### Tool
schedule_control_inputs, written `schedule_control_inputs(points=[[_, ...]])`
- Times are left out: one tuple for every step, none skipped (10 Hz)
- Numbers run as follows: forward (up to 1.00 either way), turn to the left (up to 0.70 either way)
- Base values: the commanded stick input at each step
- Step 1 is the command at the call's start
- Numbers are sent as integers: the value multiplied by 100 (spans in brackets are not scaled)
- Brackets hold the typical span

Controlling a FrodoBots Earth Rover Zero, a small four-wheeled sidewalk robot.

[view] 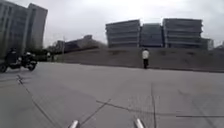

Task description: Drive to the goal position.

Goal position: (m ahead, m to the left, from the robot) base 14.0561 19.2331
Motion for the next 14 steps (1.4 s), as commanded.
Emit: schedule_control_inputs(points=[[100,6],[100,6],[100,6],[100,6],[100,6],[100,6],[100,6],[100,6],[100,6],[100,6],[100,6],[100,6],[100,6],[100,6]])
